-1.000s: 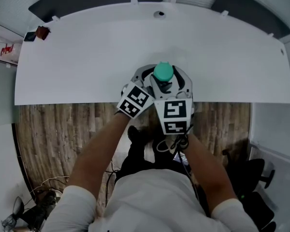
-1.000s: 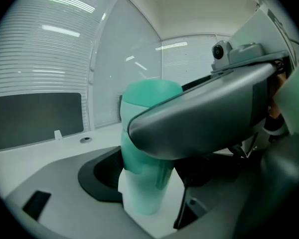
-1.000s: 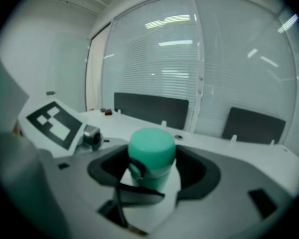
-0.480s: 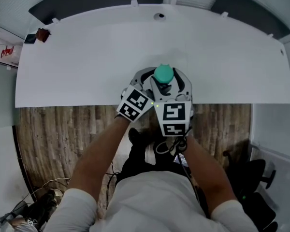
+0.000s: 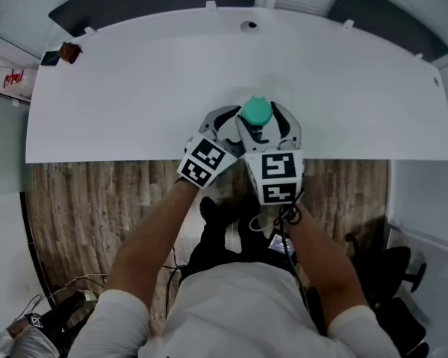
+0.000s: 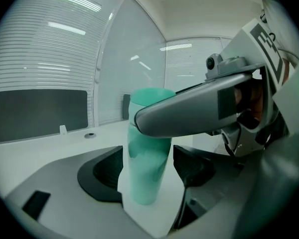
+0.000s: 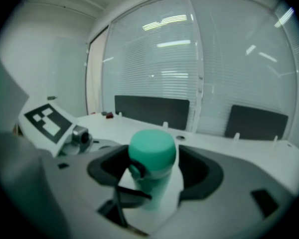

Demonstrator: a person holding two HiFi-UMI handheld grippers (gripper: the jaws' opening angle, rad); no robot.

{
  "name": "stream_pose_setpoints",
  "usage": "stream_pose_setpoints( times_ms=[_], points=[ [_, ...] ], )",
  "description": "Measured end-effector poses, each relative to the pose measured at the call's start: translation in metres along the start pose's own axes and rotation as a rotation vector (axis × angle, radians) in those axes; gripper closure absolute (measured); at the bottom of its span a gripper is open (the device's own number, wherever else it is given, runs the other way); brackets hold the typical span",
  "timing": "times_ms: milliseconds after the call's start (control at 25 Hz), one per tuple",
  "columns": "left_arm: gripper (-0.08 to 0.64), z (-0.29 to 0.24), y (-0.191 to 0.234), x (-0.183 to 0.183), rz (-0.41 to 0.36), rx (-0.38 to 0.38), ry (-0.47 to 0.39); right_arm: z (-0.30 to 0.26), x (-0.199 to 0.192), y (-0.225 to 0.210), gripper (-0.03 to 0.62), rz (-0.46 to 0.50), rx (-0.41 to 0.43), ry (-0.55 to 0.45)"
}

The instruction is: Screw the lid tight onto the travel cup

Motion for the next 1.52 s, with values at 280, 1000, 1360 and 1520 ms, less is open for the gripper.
stream_pose_setpoints(
  times_ms=[280, 1000, 1360, 1520],
  points=[
    [0.232, 0.010, 0.003, 0.004, 0.003, 0.004, -0.009, 0.002, 0.005, 0.001, 0.281, 0.004, 0.011, -0.013],
    [0.232, 0.073, 0.000, 0.034, 0.059, 0.039, -0.142, 0.035, 0.034, -0.024, 0.282, -0.026, 0.030, -0.115],
    [0.233, 0.113, -0.007, 0.075, 0.121, 0.029, -0.322, 0.058, 0.050, -0.046, 0.450, -0.096, 0.066, -0.145],
    [0.281, 0.126, -0.016, 0.092, 0.157, 0.012, -0.383, 0.070, 0.055, -0.053, 0.508, -0.128, 0.077, -0.143]
  ],
)
Point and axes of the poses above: the fingertips, and each gripper's own axes: z backward along the fingers, y to its left, x out of its top, the point moved 9 cm from there along z, backward along the fingers, and after that the axes turned 8 degrees about -x, right-handed, at the moved point
